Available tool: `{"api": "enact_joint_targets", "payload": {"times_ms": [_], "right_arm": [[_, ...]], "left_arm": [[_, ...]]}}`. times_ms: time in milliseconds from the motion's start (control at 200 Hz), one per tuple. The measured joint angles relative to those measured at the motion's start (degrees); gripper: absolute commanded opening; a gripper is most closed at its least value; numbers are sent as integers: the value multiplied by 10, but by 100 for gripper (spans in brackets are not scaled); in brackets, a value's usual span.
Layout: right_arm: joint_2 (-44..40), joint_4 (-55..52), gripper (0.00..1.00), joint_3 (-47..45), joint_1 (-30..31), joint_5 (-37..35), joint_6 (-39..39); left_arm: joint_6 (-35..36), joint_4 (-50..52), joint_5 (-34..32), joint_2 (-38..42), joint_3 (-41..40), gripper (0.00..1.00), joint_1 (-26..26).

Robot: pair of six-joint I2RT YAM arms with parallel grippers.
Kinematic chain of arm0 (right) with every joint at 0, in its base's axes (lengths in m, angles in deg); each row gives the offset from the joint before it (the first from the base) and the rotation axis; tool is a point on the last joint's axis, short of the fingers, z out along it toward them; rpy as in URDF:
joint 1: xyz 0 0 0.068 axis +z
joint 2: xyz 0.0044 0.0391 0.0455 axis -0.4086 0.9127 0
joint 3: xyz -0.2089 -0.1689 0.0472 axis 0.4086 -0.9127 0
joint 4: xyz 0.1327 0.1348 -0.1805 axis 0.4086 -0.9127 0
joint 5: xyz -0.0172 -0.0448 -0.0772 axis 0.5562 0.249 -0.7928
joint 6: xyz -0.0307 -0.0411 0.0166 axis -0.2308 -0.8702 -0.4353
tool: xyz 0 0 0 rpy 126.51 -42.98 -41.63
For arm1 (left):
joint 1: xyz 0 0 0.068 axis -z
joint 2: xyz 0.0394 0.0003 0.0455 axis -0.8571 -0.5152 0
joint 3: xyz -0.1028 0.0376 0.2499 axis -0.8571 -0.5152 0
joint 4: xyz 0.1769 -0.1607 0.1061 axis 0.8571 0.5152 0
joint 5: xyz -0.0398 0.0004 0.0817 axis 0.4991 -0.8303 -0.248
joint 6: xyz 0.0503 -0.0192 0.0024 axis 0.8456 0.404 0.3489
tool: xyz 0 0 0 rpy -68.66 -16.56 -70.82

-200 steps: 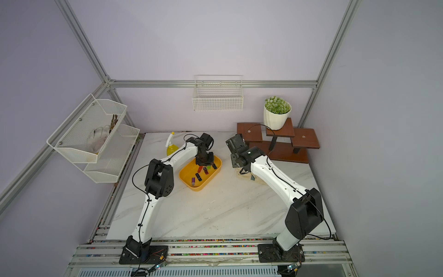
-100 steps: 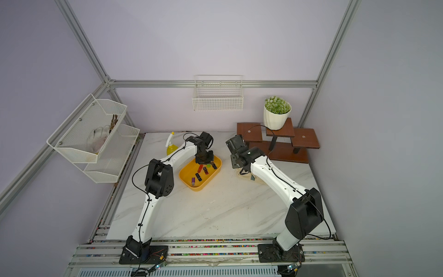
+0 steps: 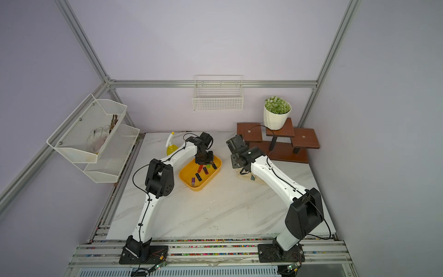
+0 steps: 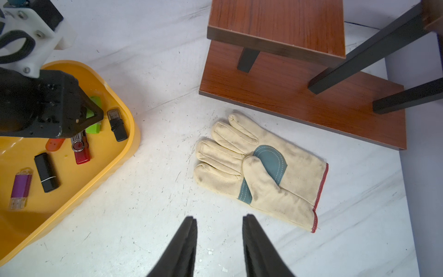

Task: Put the usb flash drive into the storage box
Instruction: Place the USB flash in the storage box.

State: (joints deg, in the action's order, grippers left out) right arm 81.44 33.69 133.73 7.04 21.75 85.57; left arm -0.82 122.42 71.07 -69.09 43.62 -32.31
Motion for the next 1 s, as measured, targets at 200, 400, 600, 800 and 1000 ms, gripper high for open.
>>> {"api": "enact_joint_targets", "payload": {"times_ms": [200,400,600,800,1000], "right_arm": [[0,0,38,0,0,2,0],[0,0,38,0,0,4,0],[0,0,38,-1,0,7,0],[0,0,38,-3,0,7,0],[0,0,38,-3,0,7,0]], "left_arm": [[0,0,0,0,0,18,0],[0,0,0,0,0,23,0],[0,0,0,0,0,27,0],[0,0,0,0,0,31,0],[0,0,0,0,0,31,0]]}}
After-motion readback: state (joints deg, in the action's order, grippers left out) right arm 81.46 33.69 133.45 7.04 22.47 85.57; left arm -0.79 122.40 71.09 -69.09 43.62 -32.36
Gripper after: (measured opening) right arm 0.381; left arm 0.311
